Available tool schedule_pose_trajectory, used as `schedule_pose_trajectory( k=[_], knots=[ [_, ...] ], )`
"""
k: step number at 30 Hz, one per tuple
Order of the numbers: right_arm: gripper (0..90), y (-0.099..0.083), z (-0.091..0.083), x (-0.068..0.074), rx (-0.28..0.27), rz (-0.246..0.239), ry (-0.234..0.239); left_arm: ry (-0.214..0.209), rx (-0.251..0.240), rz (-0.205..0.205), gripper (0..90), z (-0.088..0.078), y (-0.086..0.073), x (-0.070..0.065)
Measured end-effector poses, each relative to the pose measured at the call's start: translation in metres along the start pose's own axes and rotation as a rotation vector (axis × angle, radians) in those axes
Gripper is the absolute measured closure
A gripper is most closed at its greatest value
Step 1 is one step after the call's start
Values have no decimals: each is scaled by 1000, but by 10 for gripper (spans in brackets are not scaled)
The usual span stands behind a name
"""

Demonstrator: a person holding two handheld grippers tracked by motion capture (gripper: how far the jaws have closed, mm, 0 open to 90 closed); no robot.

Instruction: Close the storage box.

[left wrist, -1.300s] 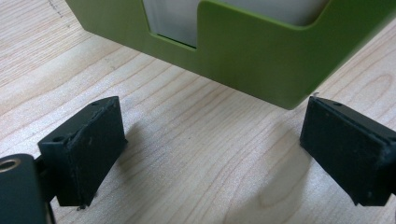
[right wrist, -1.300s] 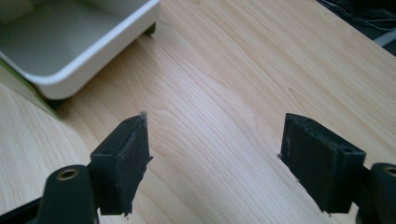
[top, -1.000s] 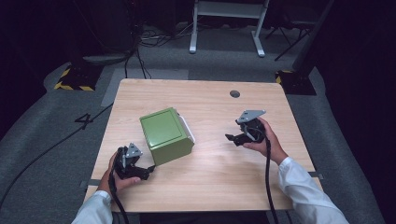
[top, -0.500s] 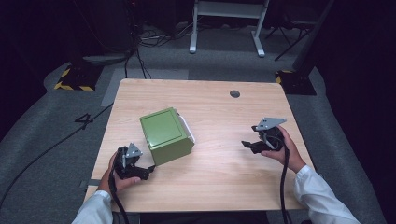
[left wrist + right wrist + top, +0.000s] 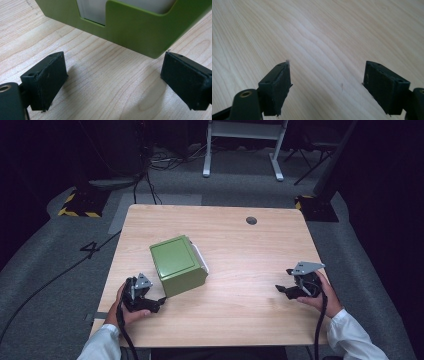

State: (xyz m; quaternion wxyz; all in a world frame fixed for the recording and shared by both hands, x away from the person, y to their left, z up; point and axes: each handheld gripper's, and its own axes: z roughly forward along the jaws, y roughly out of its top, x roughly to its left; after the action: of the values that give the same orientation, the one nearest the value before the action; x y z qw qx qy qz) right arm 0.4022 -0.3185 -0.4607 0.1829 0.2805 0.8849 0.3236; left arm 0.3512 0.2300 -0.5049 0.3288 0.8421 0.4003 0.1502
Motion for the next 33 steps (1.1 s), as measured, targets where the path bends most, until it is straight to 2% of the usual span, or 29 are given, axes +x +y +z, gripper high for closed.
schedule_pose_trajectory(
  k=[1, 6, 7, 12, 16, 17, 20, 23, 33],
  knots=[
    [223, 0, 0, 0, 0, 0, 0, 0, 0, 1, 69, 0, 0, 0],
    [220, -32, -9, -5, -1, 54, -17, 0, 0, 0, 69, 0, 0, 0],
    [220, -32, -9, -5, -1, 54, -17, 0, 0, 0, 69, 0, 0, 0],
    [208, -61, -12, -7, 10, 114, -30, 0, 0, 0, 68, 0, 0, 0],
    [199, -82, -19, -9, -48, 210, -15, 0, 0, 1, 69, 0, 0, 0],
    [190, -85, -20, -9, -58, 223, -33, 0, 0, 0, 69, 0, 0, 0],
    [174, -86, -20, -6, -72, 218, -60, 0, 0, 1, 69, 0, 0, 0],
    [168, -86, -19, -7, -65, 237, -50, 0, 0, 1, 69, 0, 0, 0],
    [167, -85, -18, -7, -66, 238, -51, -6, -4, -1, 68, 0, -1, 0]
  ],
)
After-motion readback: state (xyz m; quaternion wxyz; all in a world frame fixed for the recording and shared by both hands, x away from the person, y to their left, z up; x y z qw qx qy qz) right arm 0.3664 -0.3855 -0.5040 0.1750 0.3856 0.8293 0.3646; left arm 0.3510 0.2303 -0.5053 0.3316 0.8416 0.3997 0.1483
